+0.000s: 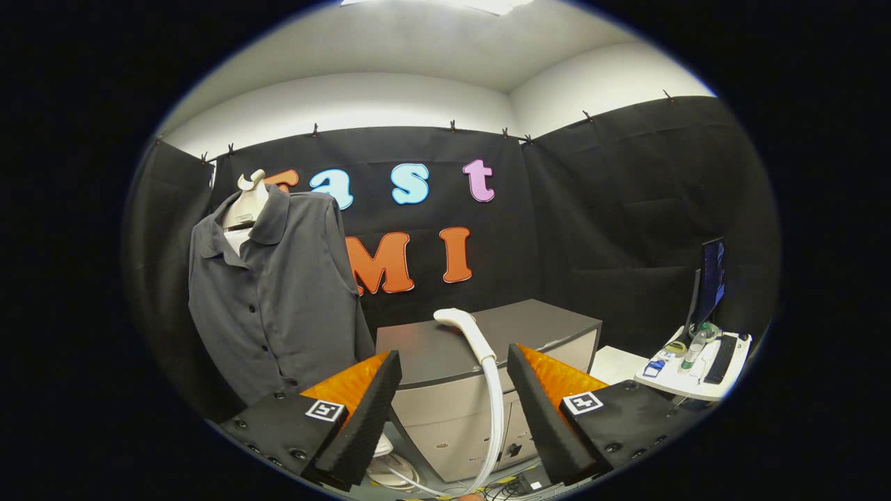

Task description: Iron the clothes twice with a garment steamer, once on the left side and once on the right side.

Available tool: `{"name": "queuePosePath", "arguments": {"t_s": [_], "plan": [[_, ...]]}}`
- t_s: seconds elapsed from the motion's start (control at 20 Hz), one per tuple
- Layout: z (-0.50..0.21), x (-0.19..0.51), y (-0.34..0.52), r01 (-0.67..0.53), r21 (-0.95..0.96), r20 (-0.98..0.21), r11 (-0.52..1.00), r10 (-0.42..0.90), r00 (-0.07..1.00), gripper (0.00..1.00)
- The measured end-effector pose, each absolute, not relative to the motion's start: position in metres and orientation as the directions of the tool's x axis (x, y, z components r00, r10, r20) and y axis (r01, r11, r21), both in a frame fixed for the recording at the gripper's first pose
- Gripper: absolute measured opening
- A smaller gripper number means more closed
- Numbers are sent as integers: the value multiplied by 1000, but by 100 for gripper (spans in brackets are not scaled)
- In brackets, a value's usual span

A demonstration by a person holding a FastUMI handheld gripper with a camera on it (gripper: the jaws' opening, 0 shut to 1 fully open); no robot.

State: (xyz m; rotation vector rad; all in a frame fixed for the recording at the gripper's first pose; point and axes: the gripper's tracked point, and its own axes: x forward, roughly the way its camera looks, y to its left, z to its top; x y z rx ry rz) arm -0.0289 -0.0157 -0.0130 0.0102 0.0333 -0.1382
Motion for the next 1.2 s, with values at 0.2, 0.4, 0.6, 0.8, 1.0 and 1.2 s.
{"name": "queuePosePath", "arguments": {"t_s": [0.2,0.4,0.6,0.8,1.0,1.2], "plan": [[-15,-24,-31,160,12,-55,987,-159,986,98],[-15,-1,-51,160,8,-79,987,-158,984,98],[-20,41,-67,123,8,-124,992,-121,985,98],[-28,89,-82,75,-5,-178,997,-75,981,98],[-34,138,-97,41,-3,-213,999,-41,976,98],[-46,188,-115,23,1,-258,1000,-21,966,99]]}}
